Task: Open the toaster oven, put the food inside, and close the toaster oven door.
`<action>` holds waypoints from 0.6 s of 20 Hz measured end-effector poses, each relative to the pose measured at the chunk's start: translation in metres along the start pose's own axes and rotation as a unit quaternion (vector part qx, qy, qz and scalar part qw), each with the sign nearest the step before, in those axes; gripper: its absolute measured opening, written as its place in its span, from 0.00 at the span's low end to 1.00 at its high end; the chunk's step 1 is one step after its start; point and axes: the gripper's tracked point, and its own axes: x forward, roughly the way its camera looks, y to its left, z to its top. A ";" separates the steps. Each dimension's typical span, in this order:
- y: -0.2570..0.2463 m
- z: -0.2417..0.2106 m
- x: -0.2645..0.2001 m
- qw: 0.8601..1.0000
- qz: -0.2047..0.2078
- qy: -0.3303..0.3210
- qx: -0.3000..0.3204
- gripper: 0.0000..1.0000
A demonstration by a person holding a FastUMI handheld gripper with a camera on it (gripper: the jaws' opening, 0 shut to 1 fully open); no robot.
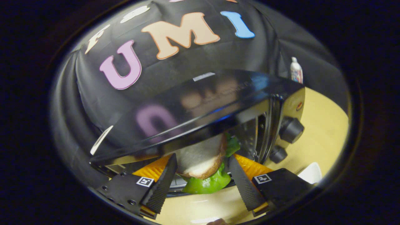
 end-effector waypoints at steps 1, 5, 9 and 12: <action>-0.001 0.002 -0.002 1.000 -0.007 -0.008 -0.021 1.00; -0.010 0.025 -0.024 0.995 -0.029 -0.049 -0.088 1.00; -0.017 0.030 -0.068 0.996 -0.018 -0.051 -0.074 1.00; -0.032 0.011 -0.108 0.996 -0.020 -0.022 -0.080 1.00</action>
